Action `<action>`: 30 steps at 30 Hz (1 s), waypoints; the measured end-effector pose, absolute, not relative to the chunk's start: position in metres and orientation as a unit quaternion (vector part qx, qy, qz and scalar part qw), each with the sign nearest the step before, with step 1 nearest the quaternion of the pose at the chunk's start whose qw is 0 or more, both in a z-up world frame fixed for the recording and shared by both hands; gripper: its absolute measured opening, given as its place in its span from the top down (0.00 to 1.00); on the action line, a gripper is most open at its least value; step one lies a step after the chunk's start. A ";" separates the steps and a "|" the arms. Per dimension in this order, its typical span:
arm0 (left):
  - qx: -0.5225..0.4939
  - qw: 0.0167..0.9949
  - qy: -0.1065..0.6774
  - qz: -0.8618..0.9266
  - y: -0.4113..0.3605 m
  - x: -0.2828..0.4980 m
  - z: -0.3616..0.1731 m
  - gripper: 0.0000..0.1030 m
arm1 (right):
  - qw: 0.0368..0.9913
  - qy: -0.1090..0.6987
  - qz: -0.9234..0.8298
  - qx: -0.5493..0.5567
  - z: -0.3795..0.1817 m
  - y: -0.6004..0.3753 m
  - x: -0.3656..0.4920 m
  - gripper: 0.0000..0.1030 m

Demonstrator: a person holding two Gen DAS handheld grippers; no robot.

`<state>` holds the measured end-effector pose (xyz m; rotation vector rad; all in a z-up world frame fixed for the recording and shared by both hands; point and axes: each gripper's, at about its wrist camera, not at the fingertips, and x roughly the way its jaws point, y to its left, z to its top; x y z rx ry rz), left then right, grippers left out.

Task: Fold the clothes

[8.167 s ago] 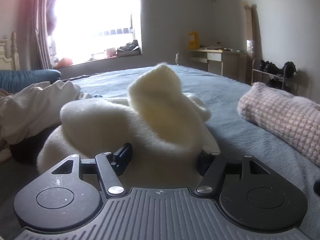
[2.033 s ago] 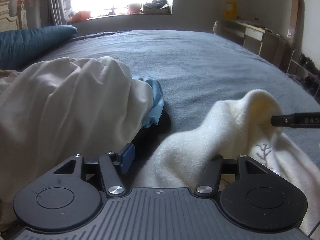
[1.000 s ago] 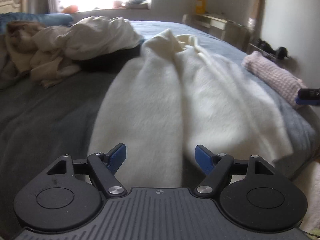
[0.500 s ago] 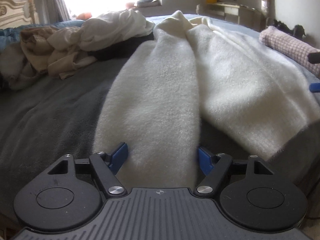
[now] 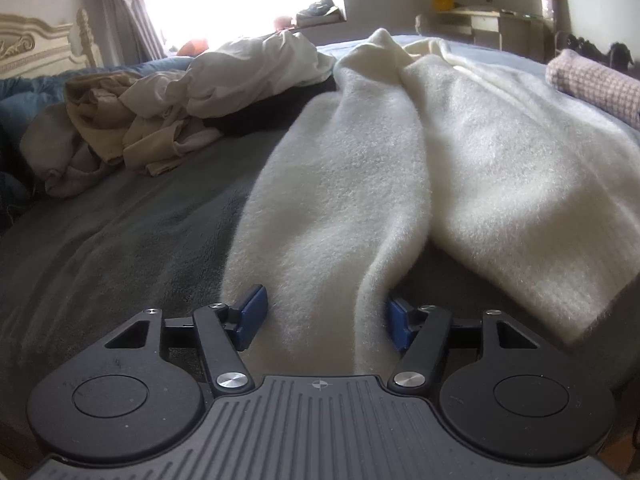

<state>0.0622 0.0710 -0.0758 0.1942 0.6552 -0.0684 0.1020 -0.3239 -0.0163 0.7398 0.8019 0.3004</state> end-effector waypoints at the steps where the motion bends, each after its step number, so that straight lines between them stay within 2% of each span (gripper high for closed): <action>1: 0.086 0.943 0.319 -0.034 0.073 0.062 -0.075 0.47 | 0.844 0.381 0.142 0.350 -0.016 -0.324 0.102 0.24; 3: 0.065 0.946 0.315 -0.037 0.079 0.061 -0.070 0.61 | 0.844 0.381 0.140 0.349 -0.016 -0.324 0.102 0.24; 6: 0.034 0.950 0.308 -0.043 0.087 0.058 -0.063 0.70 | 0.845 0.382 0.136 0.350 -0.015 -0.326 0.102 0.24; 11: 0.006 0.956 0.291 -0.030 0.101 0.061 -0.051 0.78 | 0.843 0.384 0.130 0.353 -0.015 -0.327 0.103 0.24; 23: -0.029 0.969 0.245 0.020 0.155 0.111 -0.021 0.83 | 0.845 0.389 0.124 0.346 -0.015 -0.327 0.112 0.24; 30: -0.016 0.973 0.212 0.092 0.196 0.179 -0.004 0.84 | 0.846 0.393 0.114 0.341 -0.017 -0.323 0.126 0.24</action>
